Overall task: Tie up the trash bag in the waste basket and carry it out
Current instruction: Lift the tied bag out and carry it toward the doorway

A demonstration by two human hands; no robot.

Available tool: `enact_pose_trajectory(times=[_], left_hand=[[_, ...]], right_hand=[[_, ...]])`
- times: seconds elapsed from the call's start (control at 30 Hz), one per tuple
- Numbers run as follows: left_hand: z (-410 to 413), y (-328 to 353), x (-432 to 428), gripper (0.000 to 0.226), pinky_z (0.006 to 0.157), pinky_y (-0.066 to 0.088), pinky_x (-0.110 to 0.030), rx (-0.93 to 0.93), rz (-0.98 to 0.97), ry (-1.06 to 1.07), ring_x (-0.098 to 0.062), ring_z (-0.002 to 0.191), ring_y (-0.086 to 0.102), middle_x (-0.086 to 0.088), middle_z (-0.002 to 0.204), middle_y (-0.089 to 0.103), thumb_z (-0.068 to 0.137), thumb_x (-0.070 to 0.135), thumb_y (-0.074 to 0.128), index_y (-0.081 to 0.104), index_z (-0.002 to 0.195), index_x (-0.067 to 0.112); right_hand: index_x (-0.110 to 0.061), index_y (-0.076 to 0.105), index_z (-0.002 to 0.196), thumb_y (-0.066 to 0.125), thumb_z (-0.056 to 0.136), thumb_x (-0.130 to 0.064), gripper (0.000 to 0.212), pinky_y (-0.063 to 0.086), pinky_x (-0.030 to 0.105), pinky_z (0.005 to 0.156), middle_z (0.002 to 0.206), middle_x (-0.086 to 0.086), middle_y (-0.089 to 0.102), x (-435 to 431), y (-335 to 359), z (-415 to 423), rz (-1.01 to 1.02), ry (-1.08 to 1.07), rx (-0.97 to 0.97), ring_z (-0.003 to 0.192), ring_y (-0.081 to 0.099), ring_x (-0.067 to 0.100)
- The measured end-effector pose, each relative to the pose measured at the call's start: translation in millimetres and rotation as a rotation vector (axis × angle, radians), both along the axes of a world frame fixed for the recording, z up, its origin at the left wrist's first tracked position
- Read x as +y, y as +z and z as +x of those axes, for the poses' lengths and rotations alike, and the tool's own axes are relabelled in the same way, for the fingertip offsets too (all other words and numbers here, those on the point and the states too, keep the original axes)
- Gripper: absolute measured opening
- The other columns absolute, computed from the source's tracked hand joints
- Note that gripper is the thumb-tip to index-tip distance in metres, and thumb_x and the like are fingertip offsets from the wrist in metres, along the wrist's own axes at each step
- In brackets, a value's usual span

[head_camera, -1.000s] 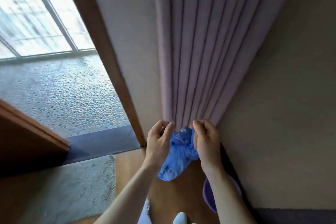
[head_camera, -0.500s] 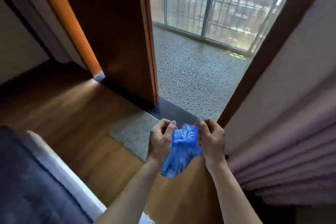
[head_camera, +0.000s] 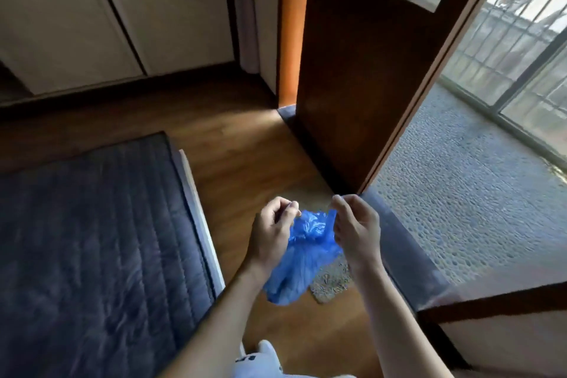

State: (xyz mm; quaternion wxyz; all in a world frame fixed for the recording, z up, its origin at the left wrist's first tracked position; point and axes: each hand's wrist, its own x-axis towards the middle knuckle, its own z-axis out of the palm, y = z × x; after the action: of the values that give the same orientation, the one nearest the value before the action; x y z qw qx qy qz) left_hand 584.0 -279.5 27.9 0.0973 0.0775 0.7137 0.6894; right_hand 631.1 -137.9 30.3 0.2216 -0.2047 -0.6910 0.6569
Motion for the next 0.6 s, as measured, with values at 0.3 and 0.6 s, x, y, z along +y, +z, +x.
enact_pose_trajectory(times=[0.3, 0.6], left_hand=[[-48, -8, -105, 0.025, 0.056, 0.034, -0.031, 0.035, -0.019, 0.358, -0.006, 0.05, 0.039, 0.012, 0.052, 0.047, 0.092, 0.033, 0.051, 0.058, 0.075, 0.016], [-114, -15, -136, 0.025, 0.058, 0.037, -0.031, 0.017, 0.042, 0.612, -0.01, 0.054, 0.044, 0.008, 0.053, 0.051, 0.089, 0.029, 0.054, 0.057, 0.068, 0.017]], right_hand=[[-0.021, 0.055, 0.061, 0.06, 0.082, -0.04, 0.029, 0.03, 0.032, 0.05, 0.052, -0.002, 0.038, -87, -3, -89, 0.001, 0.257, -0.077, 0.051, 0.034, 0.016], [-0.018, 0.053, 0.064, 0.061, 0.084, -0.039, 0.031, 0.025, 0.039, 0.054, 0.056, -0.004, 0.034, -121, -14, -183, -0.04, 0.472, -0.099, 0.058, 0.03, 0.019]])
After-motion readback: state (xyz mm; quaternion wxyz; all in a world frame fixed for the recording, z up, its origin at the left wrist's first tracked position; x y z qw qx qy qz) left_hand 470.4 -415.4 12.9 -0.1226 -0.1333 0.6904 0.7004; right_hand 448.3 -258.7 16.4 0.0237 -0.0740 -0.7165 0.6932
